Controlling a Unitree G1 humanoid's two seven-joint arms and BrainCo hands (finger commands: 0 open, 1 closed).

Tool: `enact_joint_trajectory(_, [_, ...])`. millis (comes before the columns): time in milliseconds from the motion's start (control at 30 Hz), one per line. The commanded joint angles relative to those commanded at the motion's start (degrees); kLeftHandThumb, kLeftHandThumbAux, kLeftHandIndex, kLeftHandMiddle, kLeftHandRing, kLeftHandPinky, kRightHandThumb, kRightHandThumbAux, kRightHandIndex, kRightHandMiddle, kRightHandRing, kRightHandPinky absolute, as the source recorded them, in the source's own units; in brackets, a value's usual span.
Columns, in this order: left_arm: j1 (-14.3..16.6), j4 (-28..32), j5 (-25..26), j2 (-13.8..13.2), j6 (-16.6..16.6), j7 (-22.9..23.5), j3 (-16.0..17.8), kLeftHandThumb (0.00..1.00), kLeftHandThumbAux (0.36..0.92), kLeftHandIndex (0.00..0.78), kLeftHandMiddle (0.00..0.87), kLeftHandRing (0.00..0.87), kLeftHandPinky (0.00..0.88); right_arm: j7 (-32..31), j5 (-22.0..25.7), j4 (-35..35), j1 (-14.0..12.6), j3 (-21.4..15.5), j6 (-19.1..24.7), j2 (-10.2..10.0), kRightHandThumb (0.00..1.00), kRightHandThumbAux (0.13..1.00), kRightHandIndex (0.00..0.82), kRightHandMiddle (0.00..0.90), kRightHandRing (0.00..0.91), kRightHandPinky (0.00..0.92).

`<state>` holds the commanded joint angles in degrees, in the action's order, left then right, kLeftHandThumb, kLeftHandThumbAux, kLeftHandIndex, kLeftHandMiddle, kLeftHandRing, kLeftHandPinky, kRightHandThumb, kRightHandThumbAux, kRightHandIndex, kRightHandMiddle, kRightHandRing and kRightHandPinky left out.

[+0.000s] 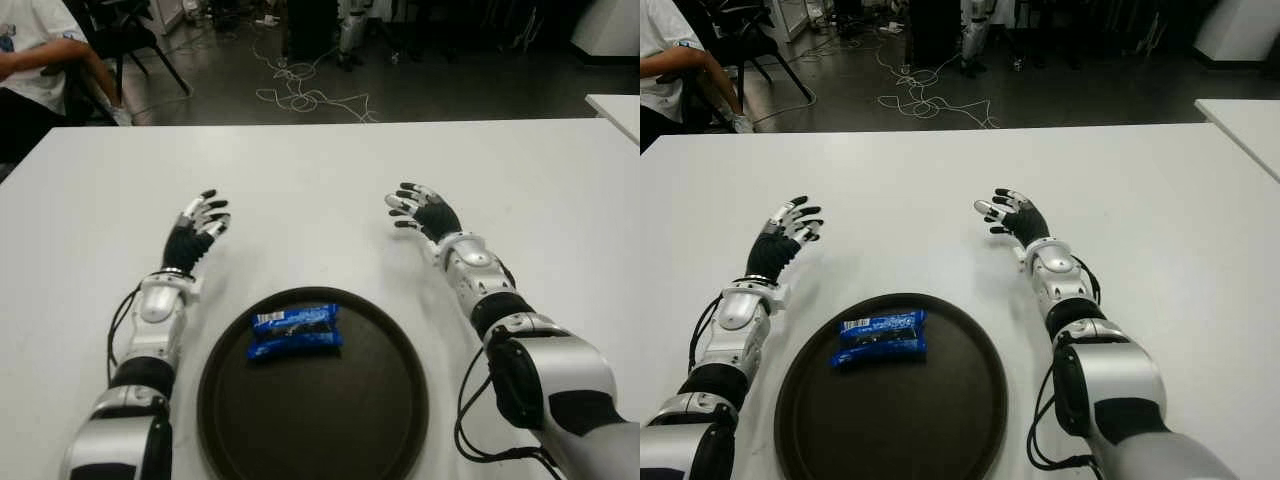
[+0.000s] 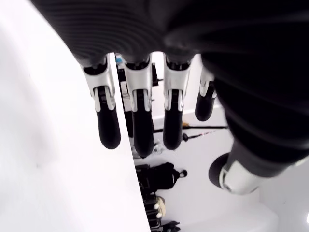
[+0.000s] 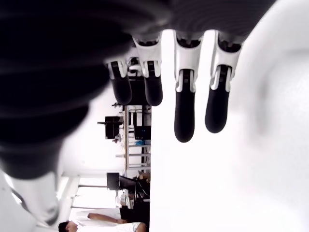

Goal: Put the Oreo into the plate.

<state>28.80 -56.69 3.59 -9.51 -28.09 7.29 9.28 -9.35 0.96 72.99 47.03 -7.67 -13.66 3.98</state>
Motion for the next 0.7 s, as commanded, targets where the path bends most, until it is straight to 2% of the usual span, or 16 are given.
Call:
enact_joint_trajectory(200, [0.4,-0.5,1.6,0.5,1.0,-0.7,1.5,0.216,0.538,0.045,0.077,0.113,0.147,2.2,-0.3,-0.1,-0.1,-0.1,-1.2,0.0,0.0,0.625,0.166,0.265,0.298,0.331])
enact_joint_trajectory(367, [0.6,-0.5,1.9,0.9,1.4,-1.9,1.8,0.203,0.526,0.012,0.037,0.083,0.125,3.9,-1.0,0.1,0.0,0.2,-1.0,-0.1,0.0,0.62,0.153,0.236,0.261,0.278])
enact_joint_trajectory(700, [0.6,0.1,1.3,0.9,0.7,-3.0,1.3,0.213,0.518,0.009,0.056,0.096,0.139,6.7,-2.8,0.0,-0.1,1.7,-1.3,-0.3,0.0,0.623,0.141,0.204,0.211,0.21])
